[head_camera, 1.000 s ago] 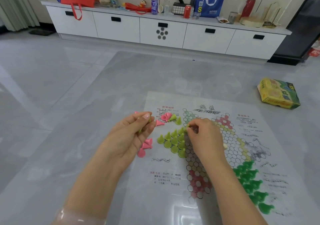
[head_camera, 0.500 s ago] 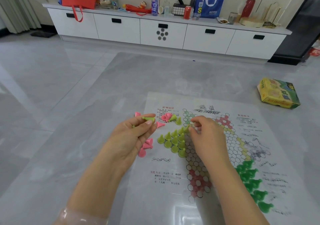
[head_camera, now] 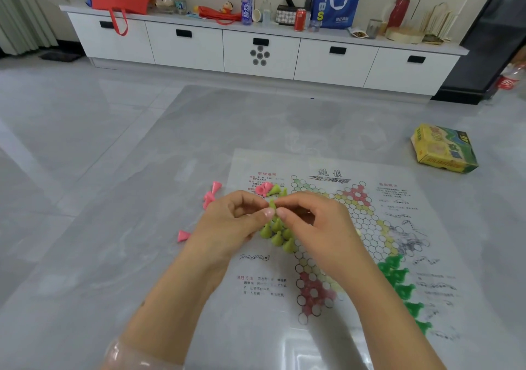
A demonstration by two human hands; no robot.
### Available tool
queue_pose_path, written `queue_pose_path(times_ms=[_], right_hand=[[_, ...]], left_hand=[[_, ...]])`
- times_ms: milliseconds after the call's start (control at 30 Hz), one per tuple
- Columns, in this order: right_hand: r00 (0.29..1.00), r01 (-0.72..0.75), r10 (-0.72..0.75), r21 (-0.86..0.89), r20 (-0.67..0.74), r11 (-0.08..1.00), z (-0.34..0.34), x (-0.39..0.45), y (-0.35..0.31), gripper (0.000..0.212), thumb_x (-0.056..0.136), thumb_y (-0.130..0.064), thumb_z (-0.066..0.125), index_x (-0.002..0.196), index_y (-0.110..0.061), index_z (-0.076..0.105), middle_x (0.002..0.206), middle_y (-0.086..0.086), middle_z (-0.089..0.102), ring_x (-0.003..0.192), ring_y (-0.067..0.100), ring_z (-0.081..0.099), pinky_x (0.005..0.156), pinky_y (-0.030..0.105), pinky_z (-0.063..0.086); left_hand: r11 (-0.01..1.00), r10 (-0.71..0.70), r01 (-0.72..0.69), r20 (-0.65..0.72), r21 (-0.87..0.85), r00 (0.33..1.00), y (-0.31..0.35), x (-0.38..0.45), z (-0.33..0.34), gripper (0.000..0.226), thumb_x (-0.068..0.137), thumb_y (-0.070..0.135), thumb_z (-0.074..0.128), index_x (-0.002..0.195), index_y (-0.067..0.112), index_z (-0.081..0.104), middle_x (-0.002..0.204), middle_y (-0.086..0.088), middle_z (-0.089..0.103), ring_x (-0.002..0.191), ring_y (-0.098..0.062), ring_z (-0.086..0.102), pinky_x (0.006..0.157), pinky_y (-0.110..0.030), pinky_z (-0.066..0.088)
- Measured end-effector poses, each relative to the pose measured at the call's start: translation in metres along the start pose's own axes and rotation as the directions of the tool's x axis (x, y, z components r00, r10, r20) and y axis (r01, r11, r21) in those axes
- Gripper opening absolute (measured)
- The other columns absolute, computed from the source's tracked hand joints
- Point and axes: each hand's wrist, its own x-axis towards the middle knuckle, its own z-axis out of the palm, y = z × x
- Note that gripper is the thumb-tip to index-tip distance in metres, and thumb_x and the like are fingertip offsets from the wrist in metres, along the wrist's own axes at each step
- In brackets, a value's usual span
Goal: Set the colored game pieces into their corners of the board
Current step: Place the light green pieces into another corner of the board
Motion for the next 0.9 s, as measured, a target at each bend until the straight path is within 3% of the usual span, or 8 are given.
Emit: queue_pose_path(times_ms=[133, 267, 433, 500, 667, 900], right_hand=[[0.999, -0.048, 0.048, 0.051, 0.011, 0.998, -0.003, -0.001, 0.003, 0.016, 0.082, -0.007, 0.064, 0.085, -0.022, 0.068, 0.079, -0.001, 0.071, 0.069, 0.011, 0.067, 0.065, 0.027, 0.055], [0.997, -0.065, 0.067, 0.075, -0.031, 0.995, -0.003, -0.001, 0.008, 0.017, 0.08, -0.008, 0.066, 0.084, -0.024, 0.069, 0.077, -0.003, 0.071, 0.07, 0.01, 0.067, 0.065, 0.021, 0.056], [0.989, -0.075, 0.076, 0.013, -0.13, 0.997, -0.007, 0.0, 0.012, 0.017, 0.08, -0.013, 0.067, 0.076, -0.03, 0.065, 0.075, -0.012, 0.068, 0.073, -0.001, 0.063, 0.07, 0.011, 0.049], [0.978, -0.1, 0.094, -0.022, -0.186, 0.995, -0.011, 0.001, 0.013, 0.014, 0.081, -0.015, 0.066, 0.079, -0.029, 0.065, 0.078, -0.013, 0.067, 0.075, -0.004, 0.062, 0.069, 0.007, 0.048], [0.925, -0.198, 0.126, -0.172, -0.36, 0.965, -0.022, 0.006, 0.026, 0.007, 0.083, -0.015, 0.063, 0.086, -0.02, 0.066, 0.077, -0.018, 0.061, 0.071, -0.006, 0.057, 0.061, -0.003, 0.04], [0.932, -0.257, 0.124, -0.381, -0.341, 0.888, -0.01, 0.008, 0.041, 0.007, 0.085, -0.013, 0.061, 0.088, -0.015, 0.066, 0.077, -0.008, 0.06, 0.069, 0.002, 0.054, 0.061, 0.005, 0.036]], left_hand=[[0.999, 0.047, -0.047, 0.03, 0.026, 0.998, 0.0, 0.0, 0.001, 0.011, 0.081, 0.003, 0.063, 0.077, 0.013, 0.066, 0.042, 0.014, 0.05, 0.041, 0.002, 0.041, 0.042, -0.008, 0.034], [0.998, 0.04, -0.042, 0.029, 0.051, 0.999, -0.002, 0.002, 0.002, 0.018, 0.085, 0.006, 0.058, 0.079, 0.018, 0.071, 0.051, 0.005, 0.051, 0.047, -0.004, 0.041, 0.045, -0.01, 0.036], [0.997, -0.019, 0.027, 0.101, -0.076, 0.995, 0.005, -0.002, 0.005, 0.032, 0.086, -0.008, 0.043, 0.104, 0.009, 0.064, 0.098, -0.008, 0.069, 0.055, -0.008, 0.042, 0.052, -0.016, 0.038], [0.989, -0.039, 0.053, 0.1, -0.14, 0.994, 0.007, -0.002, 0.005, 0.036, 0.081, -0.016, 0.038, 0.098, 0.008, 0.059, 0.106, -0.008, 0.066, 0.06, -0.01, 0.043, 0.057, -0.019, 0.039], [0.994, -0.053, 0.059, 0.069, -0.096, 0.996, 0.004, 0.0, -0.003, 0.039, 0.081, -0.021, 0.027, 0.088, 0.007, 0.052, 0.099, -0.007, 0.059, 0.073, -0.012, 0.05, 0.069, -0.022, 0.044], [0.992, -0.065, 0.073, 0.087, -0.1, 0.994, 0.003, -0.001, -0.007, 0.02, 0.092, -0.008, 0.04, 0.094, 0.007, 0.053, 0.1, -0.009, 0.065, 0.08, -0.012, 0.061, 0.077, -0.018, 0.053]])
